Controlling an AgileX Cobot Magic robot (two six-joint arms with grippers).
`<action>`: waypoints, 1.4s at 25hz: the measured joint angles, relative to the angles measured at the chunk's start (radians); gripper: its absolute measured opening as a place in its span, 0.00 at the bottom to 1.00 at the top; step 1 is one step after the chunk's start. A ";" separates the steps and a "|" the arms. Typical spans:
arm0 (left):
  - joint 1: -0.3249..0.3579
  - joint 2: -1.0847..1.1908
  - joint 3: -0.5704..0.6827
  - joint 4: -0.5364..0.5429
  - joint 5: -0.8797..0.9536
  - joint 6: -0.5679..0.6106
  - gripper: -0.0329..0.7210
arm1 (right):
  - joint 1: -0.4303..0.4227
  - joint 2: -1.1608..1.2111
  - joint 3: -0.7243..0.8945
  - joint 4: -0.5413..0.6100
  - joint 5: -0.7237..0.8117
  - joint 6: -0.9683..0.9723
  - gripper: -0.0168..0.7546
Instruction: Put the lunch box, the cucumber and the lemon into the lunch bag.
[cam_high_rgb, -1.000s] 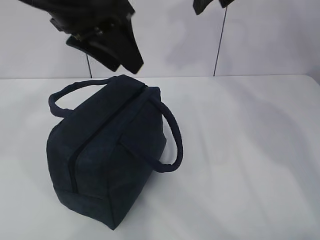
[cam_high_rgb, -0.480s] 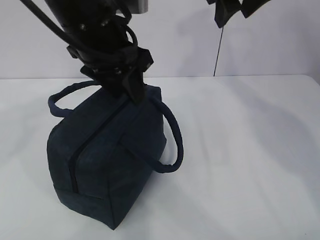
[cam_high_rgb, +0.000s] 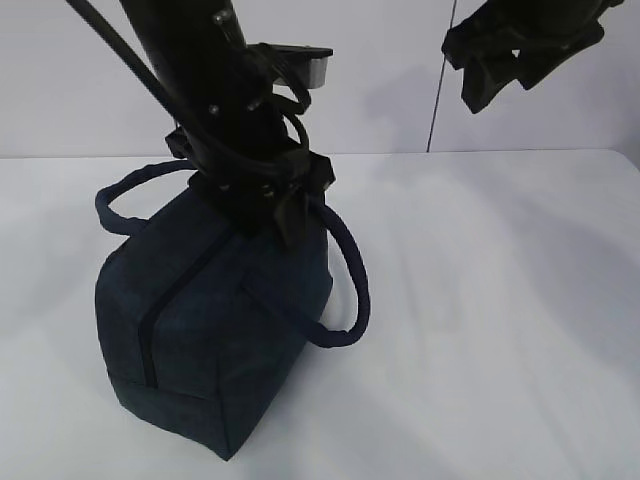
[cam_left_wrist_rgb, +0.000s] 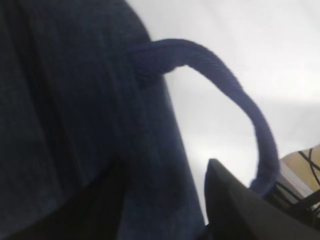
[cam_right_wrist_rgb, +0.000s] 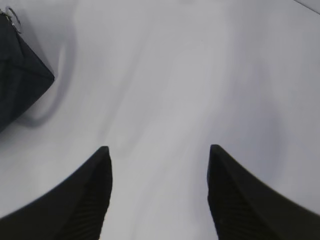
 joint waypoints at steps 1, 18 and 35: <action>0.000 0.005 0.000 0.010 0.000 -0.006 0.55 | 0.000 -0.003 0.002 0.000 -0.002 -0.001 0.59; -0.010 0.036 0.000 0.060 -0.003 0.121 0.06 | 0.000 -0.023 0.002 -0.015 -0.003 -0.005 0.59; -0.011 -0.023 0.025 0.059 0.000 0.460 0.05 | 0.000 -0.023 0.002 -0.038 -0.003 -0.006 0.59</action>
